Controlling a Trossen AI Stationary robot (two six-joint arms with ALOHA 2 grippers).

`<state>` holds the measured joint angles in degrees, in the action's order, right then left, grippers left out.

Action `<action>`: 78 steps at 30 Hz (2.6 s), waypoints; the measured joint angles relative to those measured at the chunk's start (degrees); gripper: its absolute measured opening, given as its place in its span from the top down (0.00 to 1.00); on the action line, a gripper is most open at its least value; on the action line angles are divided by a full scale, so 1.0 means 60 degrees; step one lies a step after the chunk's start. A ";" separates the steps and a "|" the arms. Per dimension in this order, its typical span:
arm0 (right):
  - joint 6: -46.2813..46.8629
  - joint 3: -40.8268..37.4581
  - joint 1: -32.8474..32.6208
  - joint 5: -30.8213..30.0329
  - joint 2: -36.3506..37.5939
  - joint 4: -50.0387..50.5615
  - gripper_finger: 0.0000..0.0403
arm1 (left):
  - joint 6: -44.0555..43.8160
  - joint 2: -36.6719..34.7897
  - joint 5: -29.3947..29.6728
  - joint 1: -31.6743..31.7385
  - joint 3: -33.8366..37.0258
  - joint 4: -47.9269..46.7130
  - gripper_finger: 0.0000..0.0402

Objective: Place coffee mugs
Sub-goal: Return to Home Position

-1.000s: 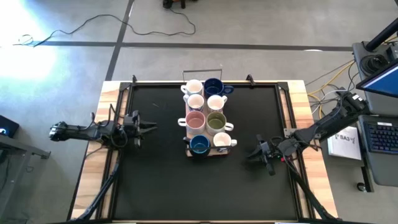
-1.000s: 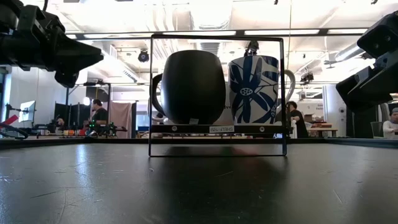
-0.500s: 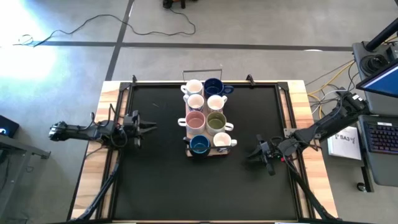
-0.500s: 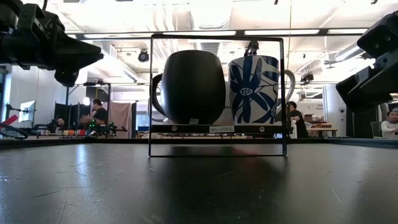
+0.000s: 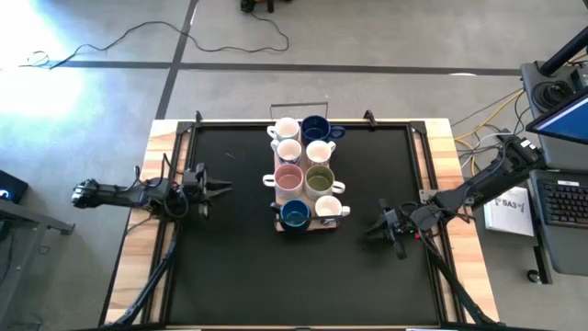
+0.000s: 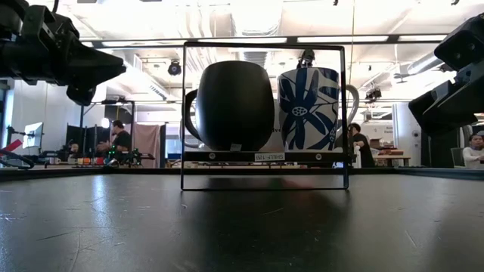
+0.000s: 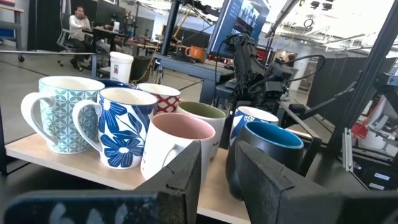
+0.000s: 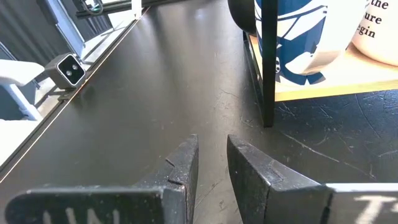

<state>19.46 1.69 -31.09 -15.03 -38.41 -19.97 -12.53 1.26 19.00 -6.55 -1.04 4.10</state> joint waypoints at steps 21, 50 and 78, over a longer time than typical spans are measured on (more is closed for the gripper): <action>0.0000 -0.0076 0.0000 0.0000 0.1882 -0.0010 0.81 | -0.0004 0.0004 -0.0006 0.0000 -0.0011 0.0029 0.80; -0.5240 -0.0175 0.2123 -0.0025 0.6110 -0.0476 0.81 | -0.0003 0.0033 -0.0006 0.0003 -0.0011 0.0007 0.80; -0.5501 -0.0182 0.6211 -0.0015 0.6250 0.0032 0.81 | -0.0002 0.0036 -0.0006 0.0002 -0.0015 0.0015 0.80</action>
<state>-13.54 0.60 6.17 -15.11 -0.91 -19.77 -12.54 1.48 18.96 -6.54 -1.13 4.19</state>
